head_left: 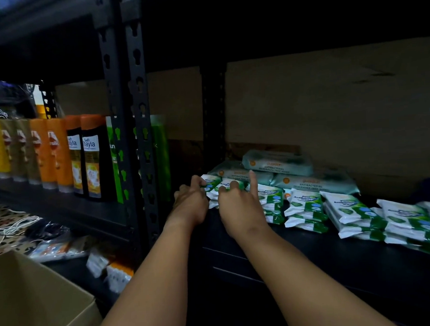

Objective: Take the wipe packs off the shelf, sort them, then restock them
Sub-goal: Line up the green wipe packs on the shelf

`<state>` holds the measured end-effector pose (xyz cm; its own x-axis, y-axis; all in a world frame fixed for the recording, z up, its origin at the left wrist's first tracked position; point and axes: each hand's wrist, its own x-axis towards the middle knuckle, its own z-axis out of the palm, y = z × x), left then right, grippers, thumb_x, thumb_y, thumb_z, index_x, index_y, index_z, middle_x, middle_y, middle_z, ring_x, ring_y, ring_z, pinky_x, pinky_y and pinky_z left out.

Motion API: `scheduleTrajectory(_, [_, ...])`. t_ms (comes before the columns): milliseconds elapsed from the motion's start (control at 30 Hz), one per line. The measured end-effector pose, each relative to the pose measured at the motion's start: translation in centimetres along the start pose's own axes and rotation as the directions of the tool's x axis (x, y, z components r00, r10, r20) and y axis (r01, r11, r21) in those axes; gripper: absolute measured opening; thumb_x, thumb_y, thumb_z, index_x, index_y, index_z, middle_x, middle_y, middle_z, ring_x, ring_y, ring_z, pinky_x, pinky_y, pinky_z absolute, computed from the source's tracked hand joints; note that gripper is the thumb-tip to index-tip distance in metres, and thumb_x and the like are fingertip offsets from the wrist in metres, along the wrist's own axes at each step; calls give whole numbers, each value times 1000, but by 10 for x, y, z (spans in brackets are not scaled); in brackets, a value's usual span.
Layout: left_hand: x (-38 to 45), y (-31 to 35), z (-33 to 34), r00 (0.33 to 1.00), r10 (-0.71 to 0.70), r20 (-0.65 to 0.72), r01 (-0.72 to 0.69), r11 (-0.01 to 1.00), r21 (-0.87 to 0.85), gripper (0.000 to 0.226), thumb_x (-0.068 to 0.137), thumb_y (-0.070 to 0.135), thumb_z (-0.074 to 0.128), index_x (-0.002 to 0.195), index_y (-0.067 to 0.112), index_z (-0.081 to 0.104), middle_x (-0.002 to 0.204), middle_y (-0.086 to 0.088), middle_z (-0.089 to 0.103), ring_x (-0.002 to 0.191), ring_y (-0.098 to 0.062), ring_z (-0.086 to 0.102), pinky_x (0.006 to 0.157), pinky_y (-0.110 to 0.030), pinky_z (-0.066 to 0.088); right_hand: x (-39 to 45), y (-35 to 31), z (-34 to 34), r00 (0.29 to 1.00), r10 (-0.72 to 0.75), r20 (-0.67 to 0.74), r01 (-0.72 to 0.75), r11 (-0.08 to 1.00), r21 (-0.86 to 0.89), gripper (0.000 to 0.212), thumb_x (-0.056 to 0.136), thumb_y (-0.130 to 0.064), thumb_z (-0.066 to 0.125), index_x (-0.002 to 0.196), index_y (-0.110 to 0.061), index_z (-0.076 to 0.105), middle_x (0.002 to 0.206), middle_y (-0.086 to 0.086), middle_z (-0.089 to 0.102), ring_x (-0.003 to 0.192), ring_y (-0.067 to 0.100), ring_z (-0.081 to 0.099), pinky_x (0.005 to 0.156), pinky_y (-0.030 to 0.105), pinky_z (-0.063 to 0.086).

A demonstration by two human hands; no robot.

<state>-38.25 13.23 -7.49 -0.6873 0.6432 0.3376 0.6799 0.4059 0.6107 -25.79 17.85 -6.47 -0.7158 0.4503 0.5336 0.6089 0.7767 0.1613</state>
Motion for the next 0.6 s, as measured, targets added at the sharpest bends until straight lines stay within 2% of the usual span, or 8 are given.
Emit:
scheduleTrajectory(167, [-2, 1, -1, 1000, -9, -11, 9, 1000, -27, 34, 103, 15, 33, 135, 22, 41, 132, -19, 43, 126, -35, 37, 91, -34, 32, -1, 0, 4, 1000, 17, 1, -17, 1000, 8, 40, 88, -15, 65, 126, -11, 58, 121, 12, 57, 101, 26, 66, 116, 56, -20])
scheduleTrajectory(267, [-3, 1, -2, 998, 17, -61, -20, 999, -48, 30, 104, 18, 33, 132, 21, 44, 132, -16, 48, 122, -33, 38, 92, -35, 34, -3, 0, 2, 999, 31, -22, -30, 999, 27, 39, 90, -23, 62, 127, -12, 57, 117, 10, 60, 95, 27, 67, 118, 59, -8])
scheduleTrajectory(367, [-4, 4, -3, 993, 48, -112, -47, 999, 10, 29, 106, 25, 32, 131, 24, 46, 134, -11, 50, 123, -32, 39, 100, -43, 36, -3, 1, -2, 999, 31, -25, -30, 999, 44, 36, 87, -17, 63, 123, -15, 59, 108, 6, 62, 94, 26, 66, 119, 58, 1])
scheduleTrajectory(467, [-6, 5, -2, 992, 85, -94, -79, 994, 74, 29, 104, 23, 36, 131, 25, 46, 137, -10, 47, 127, -31, 38, 102, -43, 33, -2, 1, -2, 999, 25, -23, -23, 999, 49, 32, 88, -12, 61, 120, -16, 61, 105, 5, 64, 96, 25, 66, 120, 56, 4])
scheduleTrajectory(600, [-6, 4, 0, 994, 89, -64, -85, 994, 65, 26, 104, 23, 37, 128, 23, 49, 137, -13, 45, 124, -33, 39, 104, -43, 35, 0, 1, -1, 999, 18, -26, -17, 998, 54, 33, 88, -11, 62, 121, -16, 61, 105, 6, 65, 98, 25, 66, 120, 55, 6])
